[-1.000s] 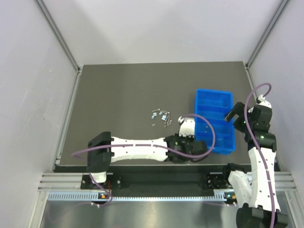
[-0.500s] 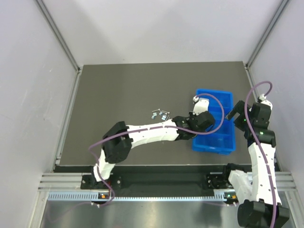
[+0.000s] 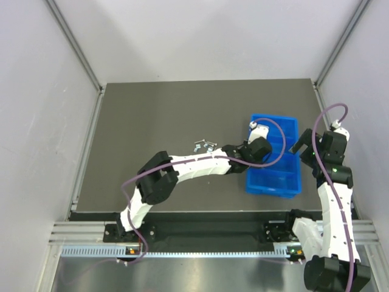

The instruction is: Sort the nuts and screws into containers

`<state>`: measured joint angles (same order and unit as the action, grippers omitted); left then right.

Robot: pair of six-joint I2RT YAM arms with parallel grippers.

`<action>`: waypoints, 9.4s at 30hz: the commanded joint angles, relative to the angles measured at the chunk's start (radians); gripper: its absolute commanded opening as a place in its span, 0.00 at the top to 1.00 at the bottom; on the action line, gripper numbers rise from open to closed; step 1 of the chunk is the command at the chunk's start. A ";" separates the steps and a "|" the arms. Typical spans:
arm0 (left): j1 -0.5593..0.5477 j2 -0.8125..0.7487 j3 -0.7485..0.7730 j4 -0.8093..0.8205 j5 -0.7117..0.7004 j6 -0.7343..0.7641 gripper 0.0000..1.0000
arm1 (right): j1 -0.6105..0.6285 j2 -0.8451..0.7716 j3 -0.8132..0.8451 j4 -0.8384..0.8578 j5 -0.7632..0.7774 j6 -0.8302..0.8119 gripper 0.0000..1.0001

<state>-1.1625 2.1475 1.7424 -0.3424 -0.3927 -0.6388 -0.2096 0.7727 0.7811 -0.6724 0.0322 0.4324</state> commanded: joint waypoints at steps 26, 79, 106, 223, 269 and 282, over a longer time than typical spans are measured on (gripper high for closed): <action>0.601 -0.384 -0.480 0.163 0.520 0.660 0.40 | 0.012 0.037 0.029 0.263 -0.267 -0.090 0.01; 0.423 -0.137 -0.089 0.491 0.488 0.283 0.99 | 0.010 0.117 0.127 0.211 0.084 0.051 0.00; 0.314 0.126 0.237 0.586 0.512 0.305 0.45 | -0.020 0.106 0.207 0.211 0.170 -0.006 0.00; 0.466 -0.071 -0.017 0.333 0.610 0.093 1.00 | -0.019 0.126 0.115 0.188 0.167 -0.014 0.00; 0.477 -0.301 -0.239 -0.086 0.268 0.491 0.35 | -0.019 0.105 0.058 0.243 -0.029 -0.035 0.00; 0.503 -0.137 -0.185 -0.035 0.426 0.668 0.33 | -0.019 0.094 0.040 0.221 0.014 -0.034 0.00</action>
<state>-0.6662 1.9831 1.5089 -0.3954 -0.0315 -0.0513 -0.2253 0.8799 0.8272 -0.4637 0.0265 0.4030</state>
